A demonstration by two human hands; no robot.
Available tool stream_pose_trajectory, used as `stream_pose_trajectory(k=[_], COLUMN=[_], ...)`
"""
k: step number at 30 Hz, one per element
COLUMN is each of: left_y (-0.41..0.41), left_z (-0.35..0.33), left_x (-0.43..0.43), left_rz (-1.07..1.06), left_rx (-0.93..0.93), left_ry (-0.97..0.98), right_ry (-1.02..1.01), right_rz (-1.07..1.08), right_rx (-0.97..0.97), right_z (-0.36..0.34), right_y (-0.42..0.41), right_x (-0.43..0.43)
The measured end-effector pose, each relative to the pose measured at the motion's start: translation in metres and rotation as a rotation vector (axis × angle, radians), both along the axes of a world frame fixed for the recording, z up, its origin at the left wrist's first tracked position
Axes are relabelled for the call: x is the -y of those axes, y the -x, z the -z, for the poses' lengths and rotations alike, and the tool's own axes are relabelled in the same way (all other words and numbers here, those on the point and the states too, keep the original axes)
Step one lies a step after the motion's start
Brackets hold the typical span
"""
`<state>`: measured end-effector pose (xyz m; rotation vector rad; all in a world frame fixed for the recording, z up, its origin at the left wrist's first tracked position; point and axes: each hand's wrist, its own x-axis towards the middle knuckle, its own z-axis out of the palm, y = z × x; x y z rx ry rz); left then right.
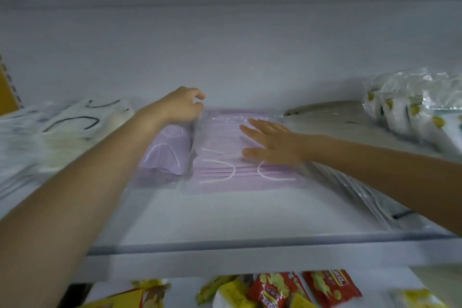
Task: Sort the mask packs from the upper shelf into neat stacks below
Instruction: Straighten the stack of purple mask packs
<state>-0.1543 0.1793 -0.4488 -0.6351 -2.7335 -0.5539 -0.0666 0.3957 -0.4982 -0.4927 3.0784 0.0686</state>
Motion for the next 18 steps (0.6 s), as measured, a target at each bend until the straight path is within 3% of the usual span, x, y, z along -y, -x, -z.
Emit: stream_pose_trajectory(k=[4, 9, 18], left_y=[-0.039, -0.076, -0.073], left_z=[0.015, 0.050, 0.064], left_x=[0.050, 0.086, 0.089], left_rz=[-0.053, -0.123, -0.294], left_rx=[0.050, 0.103, 0.238], left_ry=[0.019, 0.112, -0.023], right_ry=[0.055, -0.082, 0.014], right_rz=[-0.061, -0.124, -0.058], right_rx=[-0.015, 0.062, 0.041], right_z=[-0.010, 0.014, 0.014], right_y=[-0.006, -0.009, -0.005], right_x=[0.021, 0.055, 0.057])
